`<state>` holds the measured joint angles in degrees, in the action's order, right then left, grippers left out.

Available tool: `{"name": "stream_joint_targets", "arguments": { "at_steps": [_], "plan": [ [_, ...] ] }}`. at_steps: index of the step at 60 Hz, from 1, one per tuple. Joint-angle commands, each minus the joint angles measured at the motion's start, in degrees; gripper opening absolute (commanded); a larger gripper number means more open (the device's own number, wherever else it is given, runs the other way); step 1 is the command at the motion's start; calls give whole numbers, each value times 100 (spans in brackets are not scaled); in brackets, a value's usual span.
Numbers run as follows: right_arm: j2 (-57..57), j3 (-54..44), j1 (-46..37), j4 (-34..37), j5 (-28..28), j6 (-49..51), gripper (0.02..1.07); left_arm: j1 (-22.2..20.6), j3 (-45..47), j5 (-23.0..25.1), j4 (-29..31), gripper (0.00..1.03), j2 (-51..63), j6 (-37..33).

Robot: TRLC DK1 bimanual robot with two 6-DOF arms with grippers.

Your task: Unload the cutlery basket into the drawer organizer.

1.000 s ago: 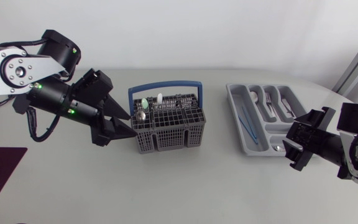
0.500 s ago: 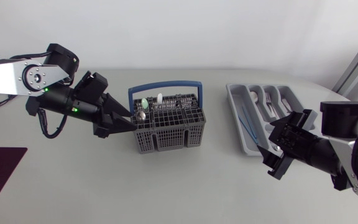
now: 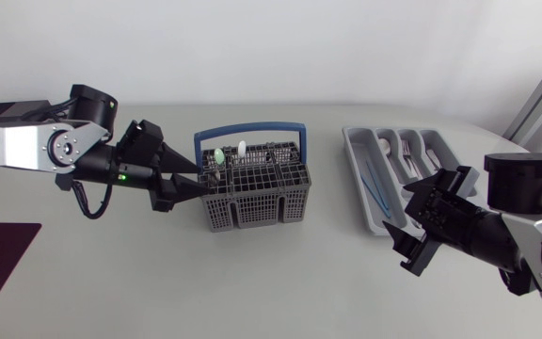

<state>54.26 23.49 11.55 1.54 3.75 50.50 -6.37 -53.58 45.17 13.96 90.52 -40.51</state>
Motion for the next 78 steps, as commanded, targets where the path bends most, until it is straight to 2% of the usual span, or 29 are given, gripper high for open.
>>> {"name": "stream_joint_targets", "arguments": {
  "at_steps": [1,17,23,32,38,44,48,60,78],
  "plan": [
    [14,-107,75,22,-41,-155,92,13,234,54,-209,98,-96,70],
    [-12,-134,119,13,-41,-190,92,-57,296,54,-332,97,-237,140],
    [-126,-37,269,57,-50,-383,92,-75,348,36,-323,97,-667,237],
    [6,525,1077,285,-410,-1236,92,-66,489,-149,-218,97,-1256,263],
    [428,1088,1490,540,-419,-1904,92,-110,621,-465,-121,97,-1397,79],
    [981,1677,1895,646,-401,-2686,92,-92,656,-491,266,97,-1388,-326],
    [1359,2011,2079,655,-366,-3134,92,-84,718,-562,292,98,-1397,-431],
    [2554,3057,2519,883,188,-4294,91,-119,1043,-693,424,98,-1599,-844],
    [3961,4322,2475,1261,1216,-5410,88,-215,1289,-887,274,98,-1511,-1178]
  ]
}}
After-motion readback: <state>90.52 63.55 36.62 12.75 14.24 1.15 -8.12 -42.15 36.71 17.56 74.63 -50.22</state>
